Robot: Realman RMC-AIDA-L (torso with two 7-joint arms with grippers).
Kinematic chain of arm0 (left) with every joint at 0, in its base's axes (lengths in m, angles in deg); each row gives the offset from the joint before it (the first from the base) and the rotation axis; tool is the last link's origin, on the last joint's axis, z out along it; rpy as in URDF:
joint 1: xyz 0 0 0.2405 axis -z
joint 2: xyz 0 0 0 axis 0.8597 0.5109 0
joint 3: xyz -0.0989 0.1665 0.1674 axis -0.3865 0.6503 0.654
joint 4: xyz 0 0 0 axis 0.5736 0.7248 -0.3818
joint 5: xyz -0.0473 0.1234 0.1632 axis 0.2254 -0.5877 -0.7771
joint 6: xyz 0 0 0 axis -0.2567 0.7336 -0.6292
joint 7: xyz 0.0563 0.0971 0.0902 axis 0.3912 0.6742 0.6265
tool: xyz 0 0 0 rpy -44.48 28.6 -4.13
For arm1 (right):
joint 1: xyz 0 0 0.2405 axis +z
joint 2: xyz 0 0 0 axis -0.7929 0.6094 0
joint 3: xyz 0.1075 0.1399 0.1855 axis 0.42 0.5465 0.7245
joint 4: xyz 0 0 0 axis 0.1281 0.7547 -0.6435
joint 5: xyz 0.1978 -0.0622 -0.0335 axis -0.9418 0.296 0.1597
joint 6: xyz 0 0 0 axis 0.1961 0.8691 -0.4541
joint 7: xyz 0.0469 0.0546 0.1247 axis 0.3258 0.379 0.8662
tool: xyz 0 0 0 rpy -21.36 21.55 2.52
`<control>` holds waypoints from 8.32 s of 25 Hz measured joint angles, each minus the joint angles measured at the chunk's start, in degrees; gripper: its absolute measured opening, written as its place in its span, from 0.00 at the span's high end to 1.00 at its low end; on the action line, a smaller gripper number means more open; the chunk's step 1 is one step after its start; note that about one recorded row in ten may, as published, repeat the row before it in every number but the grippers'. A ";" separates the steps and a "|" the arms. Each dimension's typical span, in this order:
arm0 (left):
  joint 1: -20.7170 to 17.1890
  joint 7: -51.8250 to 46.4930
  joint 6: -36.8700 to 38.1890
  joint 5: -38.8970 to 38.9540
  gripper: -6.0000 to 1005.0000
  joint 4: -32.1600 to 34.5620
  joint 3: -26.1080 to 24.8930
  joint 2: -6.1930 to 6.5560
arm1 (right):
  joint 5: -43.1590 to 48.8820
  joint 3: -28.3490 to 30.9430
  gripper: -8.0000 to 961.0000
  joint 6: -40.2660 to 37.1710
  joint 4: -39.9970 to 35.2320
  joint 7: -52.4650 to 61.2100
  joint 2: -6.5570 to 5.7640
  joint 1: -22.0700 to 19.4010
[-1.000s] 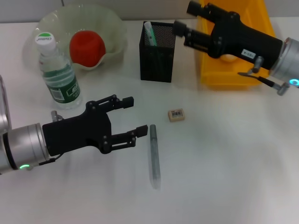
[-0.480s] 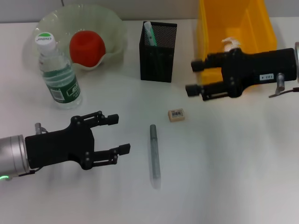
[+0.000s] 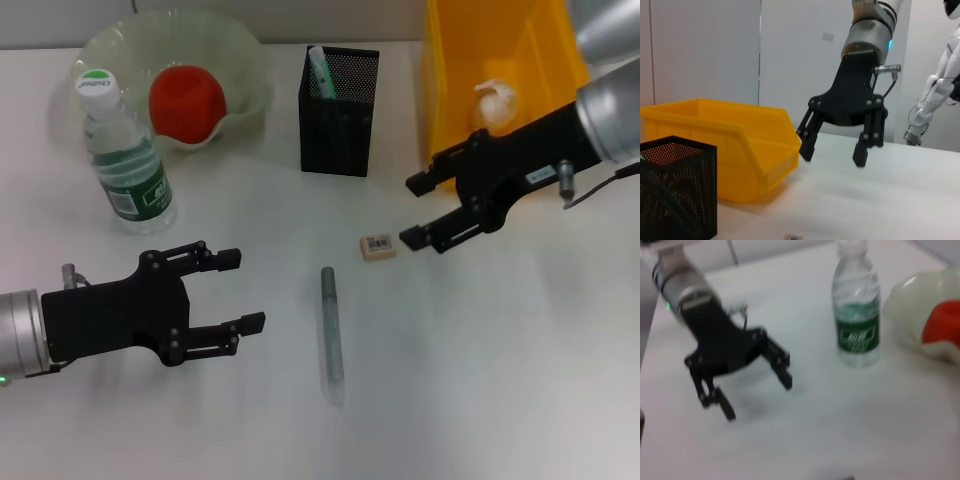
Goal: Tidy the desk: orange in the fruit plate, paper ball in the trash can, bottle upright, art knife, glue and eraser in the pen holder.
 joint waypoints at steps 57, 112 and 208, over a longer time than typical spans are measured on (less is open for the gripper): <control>0.53 -0.07 -0.09 0.49 0.22 0.52 -1.56 -0.95 | -3.50 -23.79 0.63 28.80 13.69 -4.92 2.28 2.58; 0.19 0.37 0.00 0.50 0.22 -0.04 -10.55 -4.30 | -67.13 -19.17 0.66 41.64 22.28 -39.30 1.83 -6.88; -1.60 -4.75 3.69 -7.93 0.22 2.54 -11.76 -1.57 | -10.24 -62.23 0.47 19.78 -0.33 -22.90 2.55 11.66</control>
